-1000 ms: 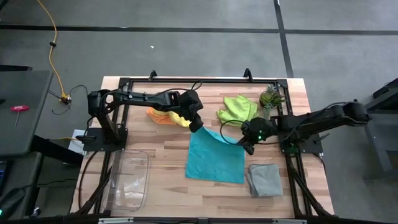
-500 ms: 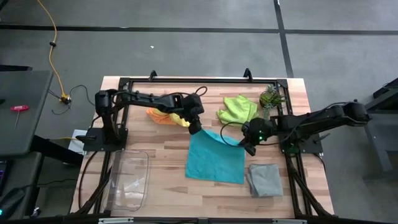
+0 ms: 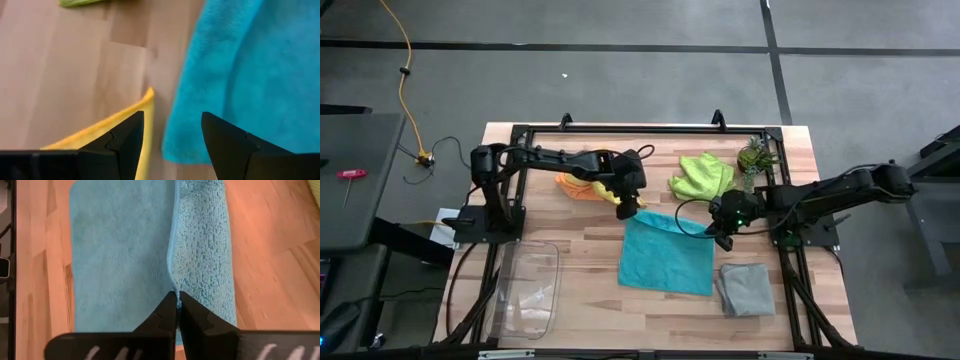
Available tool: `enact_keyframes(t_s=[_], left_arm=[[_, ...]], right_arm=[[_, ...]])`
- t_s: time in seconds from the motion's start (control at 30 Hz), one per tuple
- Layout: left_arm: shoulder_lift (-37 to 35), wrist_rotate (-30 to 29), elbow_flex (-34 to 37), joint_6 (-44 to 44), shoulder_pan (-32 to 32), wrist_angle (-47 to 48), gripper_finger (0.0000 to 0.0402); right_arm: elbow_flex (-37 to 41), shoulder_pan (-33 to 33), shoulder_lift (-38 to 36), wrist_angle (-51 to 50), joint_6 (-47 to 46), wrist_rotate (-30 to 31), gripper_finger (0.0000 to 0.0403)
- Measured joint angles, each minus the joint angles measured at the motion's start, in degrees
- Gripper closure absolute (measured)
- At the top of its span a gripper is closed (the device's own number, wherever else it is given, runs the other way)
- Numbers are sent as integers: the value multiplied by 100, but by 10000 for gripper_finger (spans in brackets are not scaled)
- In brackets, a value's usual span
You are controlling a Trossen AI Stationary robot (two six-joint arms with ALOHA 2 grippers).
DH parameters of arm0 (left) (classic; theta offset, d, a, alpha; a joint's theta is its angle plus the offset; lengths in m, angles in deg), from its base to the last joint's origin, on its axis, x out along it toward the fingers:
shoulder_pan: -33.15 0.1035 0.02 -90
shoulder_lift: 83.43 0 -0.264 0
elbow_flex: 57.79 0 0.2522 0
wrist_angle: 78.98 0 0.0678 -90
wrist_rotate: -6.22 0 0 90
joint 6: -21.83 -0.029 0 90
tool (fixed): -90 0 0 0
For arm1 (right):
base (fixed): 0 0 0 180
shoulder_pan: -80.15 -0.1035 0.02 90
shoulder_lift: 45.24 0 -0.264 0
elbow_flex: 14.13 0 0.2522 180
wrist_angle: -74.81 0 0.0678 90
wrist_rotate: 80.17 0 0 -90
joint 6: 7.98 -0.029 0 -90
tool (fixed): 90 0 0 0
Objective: Fold microfiber towels
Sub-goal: Fold the blue microfiber cloth
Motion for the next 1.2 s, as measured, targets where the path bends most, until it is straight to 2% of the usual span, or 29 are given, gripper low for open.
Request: enact_keyframes(t_s=[0.23,0.43,0.63,0.77,0.97,1.2], left_arm=[[-352,88,0,-499,-120,861,214],[-457,-153,2,-985,-441,770,214],[-265,-786,7,-1280,-883,702,214],[-233,-1258,7,-1271,-941,657,214],[-233,-1329,43,-1172,-922,555,214],[-233,-1408,452,-1192,-1023,185,214]], right_arm=[[0,0,0,-1,-20,22,403],[0,0,0,-1,-26,20,403],[0,0,0,-1,-60,17,403],[2,0,0,-1,-52,19,403],[2,0,0,-1,-50,17,403],[2,0,0,-1,-64,17,403]])
